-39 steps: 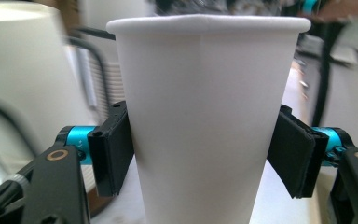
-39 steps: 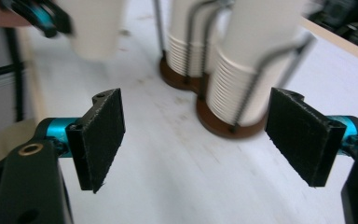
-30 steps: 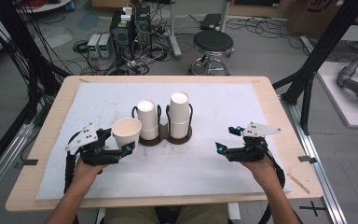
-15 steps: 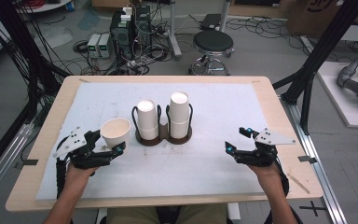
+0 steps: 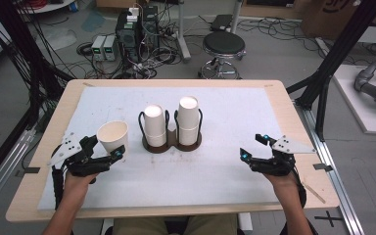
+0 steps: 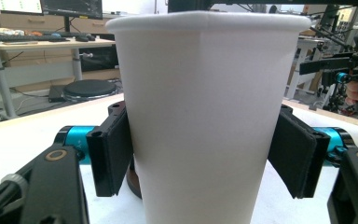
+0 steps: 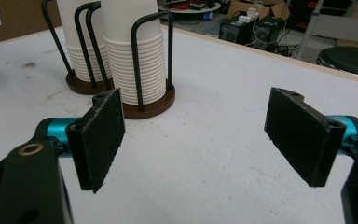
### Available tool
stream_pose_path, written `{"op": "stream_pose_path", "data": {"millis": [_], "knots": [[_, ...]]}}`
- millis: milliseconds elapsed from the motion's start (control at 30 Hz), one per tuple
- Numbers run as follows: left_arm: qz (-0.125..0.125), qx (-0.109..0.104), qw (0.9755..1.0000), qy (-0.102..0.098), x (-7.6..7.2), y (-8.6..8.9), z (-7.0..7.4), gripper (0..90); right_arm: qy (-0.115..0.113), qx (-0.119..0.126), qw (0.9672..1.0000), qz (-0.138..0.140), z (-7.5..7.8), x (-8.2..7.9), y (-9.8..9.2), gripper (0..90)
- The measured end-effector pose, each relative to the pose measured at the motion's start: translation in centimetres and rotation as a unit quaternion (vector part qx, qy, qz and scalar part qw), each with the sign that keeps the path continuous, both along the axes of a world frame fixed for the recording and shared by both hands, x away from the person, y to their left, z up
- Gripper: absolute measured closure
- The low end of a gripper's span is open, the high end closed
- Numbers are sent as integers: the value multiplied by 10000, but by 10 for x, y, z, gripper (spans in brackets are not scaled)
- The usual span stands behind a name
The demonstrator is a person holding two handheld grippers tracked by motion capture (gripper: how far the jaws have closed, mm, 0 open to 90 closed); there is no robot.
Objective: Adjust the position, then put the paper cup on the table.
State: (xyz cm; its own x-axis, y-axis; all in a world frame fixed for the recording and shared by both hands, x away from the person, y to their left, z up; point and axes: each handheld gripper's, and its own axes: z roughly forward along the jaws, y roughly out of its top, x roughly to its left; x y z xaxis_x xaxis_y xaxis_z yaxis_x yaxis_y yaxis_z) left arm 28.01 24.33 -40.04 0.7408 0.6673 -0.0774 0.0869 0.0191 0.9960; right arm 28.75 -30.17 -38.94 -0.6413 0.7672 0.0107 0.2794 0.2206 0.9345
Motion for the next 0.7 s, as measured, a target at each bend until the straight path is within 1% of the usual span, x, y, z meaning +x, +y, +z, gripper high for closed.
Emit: {"op": "stream_pose_path", "data": {"millis": [167,433,500,567,600,700], "knots": [[53,44,10000,14,1,1,-2,287,38,-44,10000,27,-2,2,2,209],[146,-14,9999,31,3,9,-5,290,43,-98,9999,34,-3,0,1,209],[168,-77,9998,1,6,11,-5,291,59,-105,9999,40,-4,-1,1,209],[186,-183,9997,-25,8,14,-6,291,52,-142,9999,53,-5,-1,0,209],[204,-212,9996,-45,9,15,-7,292,84,-144,9998,50,-5,-2,0,209],[253,-253,9994,8,14,18,-10,293,76,-169,9998,69,-6,-3,-1,209]]}}
